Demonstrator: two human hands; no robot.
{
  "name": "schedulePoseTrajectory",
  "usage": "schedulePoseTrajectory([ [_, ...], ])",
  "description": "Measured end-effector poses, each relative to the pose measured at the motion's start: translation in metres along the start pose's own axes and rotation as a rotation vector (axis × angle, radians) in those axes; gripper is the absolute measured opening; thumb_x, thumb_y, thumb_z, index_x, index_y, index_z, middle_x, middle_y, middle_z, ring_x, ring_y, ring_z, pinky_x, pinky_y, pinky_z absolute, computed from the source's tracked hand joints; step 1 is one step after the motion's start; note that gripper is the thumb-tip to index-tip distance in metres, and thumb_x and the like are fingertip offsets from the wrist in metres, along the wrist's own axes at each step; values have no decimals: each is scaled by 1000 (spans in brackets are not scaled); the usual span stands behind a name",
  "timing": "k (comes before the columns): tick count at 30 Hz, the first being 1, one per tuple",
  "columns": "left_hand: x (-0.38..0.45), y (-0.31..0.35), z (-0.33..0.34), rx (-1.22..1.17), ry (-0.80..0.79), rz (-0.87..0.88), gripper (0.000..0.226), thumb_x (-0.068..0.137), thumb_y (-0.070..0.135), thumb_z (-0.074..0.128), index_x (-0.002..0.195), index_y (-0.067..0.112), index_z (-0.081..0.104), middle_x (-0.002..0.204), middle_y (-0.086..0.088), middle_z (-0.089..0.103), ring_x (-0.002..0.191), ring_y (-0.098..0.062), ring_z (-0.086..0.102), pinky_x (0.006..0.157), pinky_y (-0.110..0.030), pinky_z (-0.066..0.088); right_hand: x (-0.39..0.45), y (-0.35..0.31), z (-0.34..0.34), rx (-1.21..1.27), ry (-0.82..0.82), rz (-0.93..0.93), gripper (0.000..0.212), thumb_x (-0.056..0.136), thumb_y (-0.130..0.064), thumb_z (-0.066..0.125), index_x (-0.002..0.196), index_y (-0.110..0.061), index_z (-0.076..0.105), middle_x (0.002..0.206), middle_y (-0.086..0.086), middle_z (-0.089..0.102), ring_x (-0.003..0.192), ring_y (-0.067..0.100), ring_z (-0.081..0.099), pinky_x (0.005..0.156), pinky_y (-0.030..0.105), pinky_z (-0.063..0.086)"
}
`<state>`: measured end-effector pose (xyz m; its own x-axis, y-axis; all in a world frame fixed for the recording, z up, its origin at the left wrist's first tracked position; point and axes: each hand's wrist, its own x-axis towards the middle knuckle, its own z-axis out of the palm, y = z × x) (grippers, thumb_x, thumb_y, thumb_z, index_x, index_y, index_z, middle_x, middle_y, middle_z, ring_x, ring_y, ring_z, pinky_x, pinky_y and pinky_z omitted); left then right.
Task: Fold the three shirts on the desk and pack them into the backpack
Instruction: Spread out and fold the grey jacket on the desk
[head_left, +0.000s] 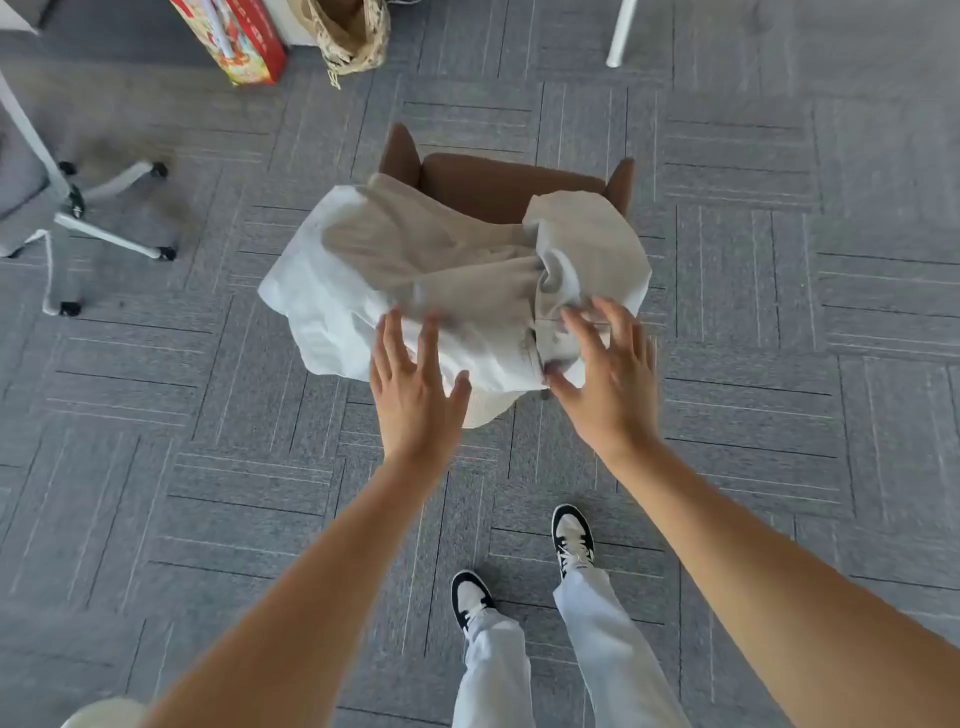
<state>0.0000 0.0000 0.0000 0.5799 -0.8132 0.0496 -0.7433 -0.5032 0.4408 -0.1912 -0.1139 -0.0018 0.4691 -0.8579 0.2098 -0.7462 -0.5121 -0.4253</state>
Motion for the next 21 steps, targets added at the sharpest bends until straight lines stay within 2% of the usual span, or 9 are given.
schedulePoseTrajectory([
  [1,6,-2,1,60,5,59,69,88,27,74,150,22,44,164,-18,25,153,-40,22,120,-60,31,5,3,5,-13,0,-41,64,75,-33,87,133,-20,65,140,9,54,127,29,51,105,46,43],
  [3,19,-8,6,94,7,162,63,90,25,74,149,26,50,162,-16,34,155,-38,21,121,-63,28,14,9,14,-26,14,-54,56,73,-29,89,125,-19,69,131,7,59,119,29,56,100,45,44],
  [6,36,-12,16,50,42,233,45,92,21,73,136,25,63,148,-10,55,149,-36,36,112,-66,36,22,19,24,-29,72,-71,36,77,-20,86,110,-18,72,112,3,65,102,29,61,89,43,44],
  [10,38,-16,19,-38,94,266,34,95,20,67,129,23,69,139,-6,62,142,-35,45,107,-66,39,23,23,18,37,91,-55,18,83,-17,78,100,-16,71,98,1,67,87,28,63,76,41,43],
  [13,37,-15,14,-144,132,315,24,100,22,63,119,15,75,130,-8,68,132,-37,53,102,-59,46,21,15,7,156,112,-13,13,85,-16,71,98,-14,71,92,-1,66,81,24,62,73,42,47],
  [15,40,-5,4,-234,116,255,18,99,17,66,110,11,79,122,-5,71,125,-31,57,100,-51,50,24,9,-4,221,138,26,13,85,-13,70,98,-14,72,90,-2,66,79,22,61,71,42,49],
  [18,41,17,-22,-349,32,72,11,94,10,73,103,8,81,106,4,73,109,-21,65,95,-42,54,30,-1,-26,336,178,46,11,86,-10,67,95,-10,73,86,-2,63,75,8,53,68,33,46],
  [21,39,36,-53,-422,-48,-51,10,96,14,72,102,10,80,97,8,72,89,-13,67,86,-32,54,39,-12,-56,411,183,50,13,86,-14,62,92,-8,71,86,-1,63,74,4,51,67,28,44],
])
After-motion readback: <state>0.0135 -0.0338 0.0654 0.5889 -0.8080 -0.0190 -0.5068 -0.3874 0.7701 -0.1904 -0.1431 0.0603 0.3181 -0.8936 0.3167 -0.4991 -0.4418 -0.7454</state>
